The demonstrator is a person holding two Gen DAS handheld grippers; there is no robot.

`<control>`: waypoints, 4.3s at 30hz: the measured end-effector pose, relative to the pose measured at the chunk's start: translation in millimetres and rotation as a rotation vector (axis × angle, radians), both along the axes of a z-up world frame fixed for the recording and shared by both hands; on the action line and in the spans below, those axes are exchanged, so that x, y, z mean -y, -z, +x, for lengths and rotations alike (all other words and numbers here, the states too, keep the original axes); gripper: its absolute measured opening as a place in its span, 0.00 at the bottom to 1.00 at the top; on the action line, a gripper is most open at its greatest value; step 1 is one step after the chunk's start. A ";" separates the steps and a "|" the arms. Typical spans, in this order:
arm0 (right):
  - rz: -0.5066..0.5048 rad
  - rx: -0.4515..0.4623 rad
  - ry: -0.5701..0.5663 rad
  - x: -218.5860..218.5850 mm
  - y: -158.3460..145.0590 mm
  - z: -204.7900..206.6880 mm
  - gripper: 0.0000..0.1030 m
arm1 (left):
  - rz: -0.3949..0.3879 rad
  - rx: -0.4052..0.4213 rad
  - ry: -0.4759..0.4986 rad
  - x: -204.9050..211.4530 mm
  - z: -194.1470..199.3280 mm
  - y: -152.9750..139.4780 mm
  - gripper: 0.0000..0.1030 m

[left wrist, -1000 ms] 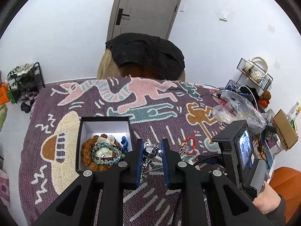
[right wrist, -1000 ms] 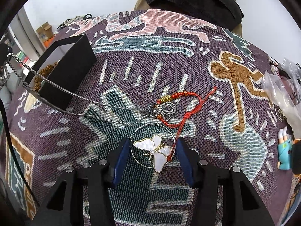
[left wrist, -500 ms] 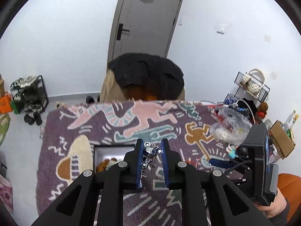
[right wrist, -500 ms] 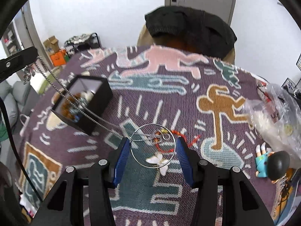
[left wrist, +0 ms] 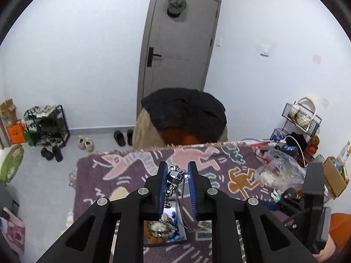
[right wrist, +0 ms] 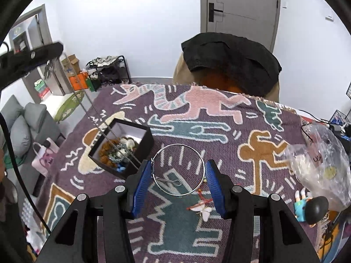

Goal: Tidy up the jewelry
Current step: 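Lower the silver chain into the black box and open the left gripper, then move both grippers to the butterfly pendant and red cord bracelet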

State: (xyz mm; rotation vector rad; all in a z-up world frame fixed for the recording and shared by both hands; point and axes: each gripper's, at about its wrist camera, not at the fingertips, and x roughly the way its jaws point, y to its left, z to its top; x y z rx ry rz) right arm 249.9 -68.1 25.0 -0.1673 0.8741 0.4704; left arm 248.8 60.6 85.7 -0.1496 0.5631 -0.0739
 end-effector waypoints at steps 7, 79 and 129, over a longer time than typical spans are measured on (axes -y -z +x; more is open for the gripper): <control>0.007 0.016 -0.013 -11.6 -8.2 0.1 0.50 | 0.040 0.071 -0.030 -11.5 -5.1 -47.9 0.19; 0.178 -0.102 0.084 18.6 47.2 28.9 0.68 | -0.125 -0.133 0.014 -26.0 0.5 99.4 0.94; 0.335 -0.164 0.384 201.9 122.1 -20.8 0.68 | 0.078 -0.471 0.285 199.1 50.3 229.1 0.60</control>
